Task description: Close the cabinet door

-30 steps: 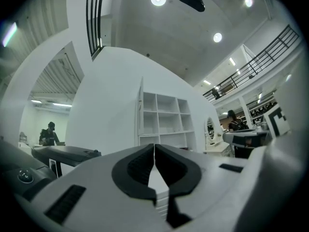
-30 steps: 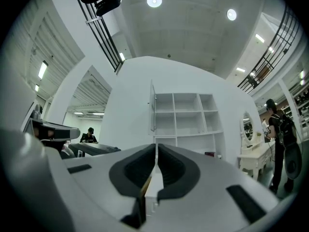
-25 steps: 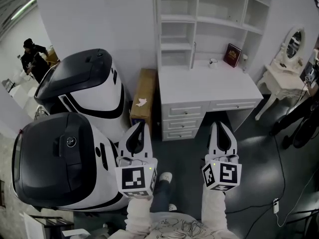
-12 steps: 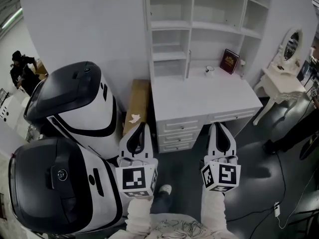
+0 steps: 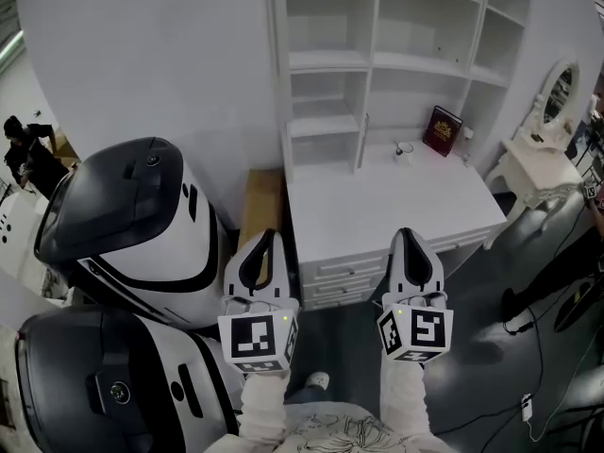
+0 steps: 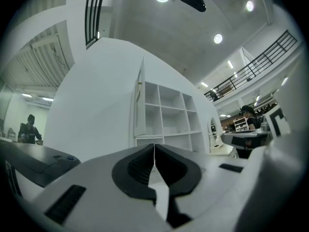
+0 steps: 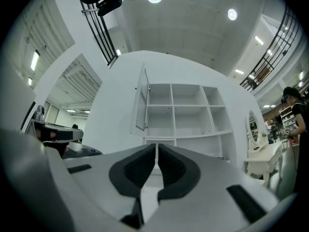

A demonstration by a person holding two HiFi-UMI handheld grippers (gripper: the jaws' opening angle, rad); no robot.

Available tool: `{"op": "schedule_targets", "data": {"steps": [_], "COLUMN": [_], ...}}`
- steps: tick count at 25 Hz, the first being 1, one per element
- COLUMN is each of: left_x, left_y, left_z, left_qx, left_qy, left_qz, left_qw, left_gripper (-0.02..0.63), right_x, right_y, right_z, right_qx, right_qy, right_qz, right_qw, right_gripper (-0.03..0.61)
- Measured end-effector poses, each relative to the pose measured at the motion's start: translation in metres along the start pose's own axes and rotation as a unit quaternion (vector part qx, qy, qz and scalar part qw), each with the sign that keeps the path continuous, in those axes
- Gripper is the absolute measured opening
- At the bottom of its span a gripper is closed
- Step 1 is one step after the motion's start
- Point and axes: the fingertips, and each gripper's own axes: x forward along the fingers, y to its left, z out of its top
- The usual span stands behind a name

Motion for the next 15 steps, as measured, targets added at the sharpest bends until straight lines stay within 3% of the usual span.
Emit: {"op": "schedule_targets", "data": {"steps": [15], "left_x": [0.06], "left_y": [0.043], "left_z": [-0.03], "left_qx": [-0.01], "left_qy": [0.02], "left_qz": [0.014], "left_qw": [0.9997], "left_gripper": [0.005], "right_x": [0.08], "right_y": [0.022], "right_z": [-0.026], "right_qx": [0.001], "right_qy": [0.014], "right_qz": [0.026], "right_qw": [1.0], "right_gripper": [0.005]}}
